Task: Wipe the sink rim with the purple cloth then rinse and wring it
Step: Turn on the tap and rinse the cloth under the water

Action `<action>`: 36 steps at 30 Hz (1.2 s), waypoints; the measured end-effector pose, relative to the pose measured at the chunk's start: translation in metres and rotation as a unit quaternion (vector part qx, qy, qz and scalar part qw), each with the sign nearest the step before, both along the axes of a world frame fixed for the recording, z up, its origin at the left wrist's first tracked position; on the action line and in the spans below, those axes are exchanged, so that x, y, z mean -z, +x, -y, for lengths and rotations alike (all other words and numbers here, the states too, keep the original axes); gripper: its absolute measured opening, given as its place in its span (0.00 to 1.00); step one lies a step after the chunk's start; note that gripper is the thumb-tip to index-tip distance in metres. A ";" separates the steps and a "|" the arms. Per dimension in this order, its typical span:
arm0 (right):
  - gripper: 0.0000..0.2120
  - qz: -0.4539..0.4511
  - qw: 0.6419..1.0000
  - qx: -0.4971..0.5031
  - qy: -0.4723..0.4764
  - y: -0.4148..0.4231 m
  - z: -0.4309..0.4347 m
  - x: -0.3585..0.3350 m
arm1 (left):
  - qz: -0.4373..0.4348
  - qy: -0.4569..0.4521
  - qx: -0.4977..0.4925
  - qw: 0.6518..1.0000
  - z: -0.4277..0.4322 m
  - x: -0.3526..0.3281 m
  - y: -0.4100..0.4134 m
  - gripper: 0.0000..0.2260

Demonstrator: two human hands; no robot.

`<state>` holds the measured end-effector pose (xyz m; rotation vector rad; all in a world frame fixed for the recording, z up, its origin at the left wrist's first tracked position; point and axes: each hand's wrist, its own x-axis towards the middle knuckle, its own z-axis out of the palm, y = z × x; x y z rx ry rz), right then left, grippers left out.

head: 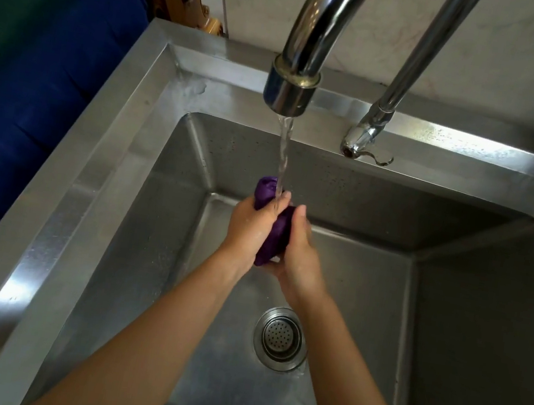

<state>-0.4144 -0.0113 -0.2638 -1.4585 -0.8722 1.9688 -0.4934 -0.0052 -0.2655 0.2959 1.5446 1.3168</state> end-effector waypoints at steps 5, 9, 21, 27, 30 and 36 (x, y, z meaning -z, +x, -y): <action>0.15 0.151 0.967 -0.007 0.205 -0.003 -0.013 -0.011 | -0.067 0.064 0.029 0.995 0.008 -0.002 -0.006 0.09; 0.18 0.278 0.907 -0.039 0.315 -0.012 -0.006 -0.004 | -0.137 -0.011 0.000 0.990 0.008 -0.002 0.000 0.19; 0.26 0.442 0.826 -0.151 0.317 -0.015 -0.018 0.003 | -0.314 -0.111 0.018 0.943 0.013 0.008 0.004 0.26; 0.19 0.188 0.920 -0.135 0.315 0.001 -0.020 0.004 | -0.011 -0.097 -0.021 0.995 0.004 0.018 -0.001 0.28; 0.25 0.197 0.867 -0.222 0.401 0.005 -0.008 0.000 | 0.040 -0.081 -0.028 0.995 0.003 0.022 -0.007 0.21; 0.22 0.419 0.719 -0.139 0.536 0.000 -0.015 0.005 | -0.045 -0.114 -0.059 0.991 0.001 0.017 0.002 0.19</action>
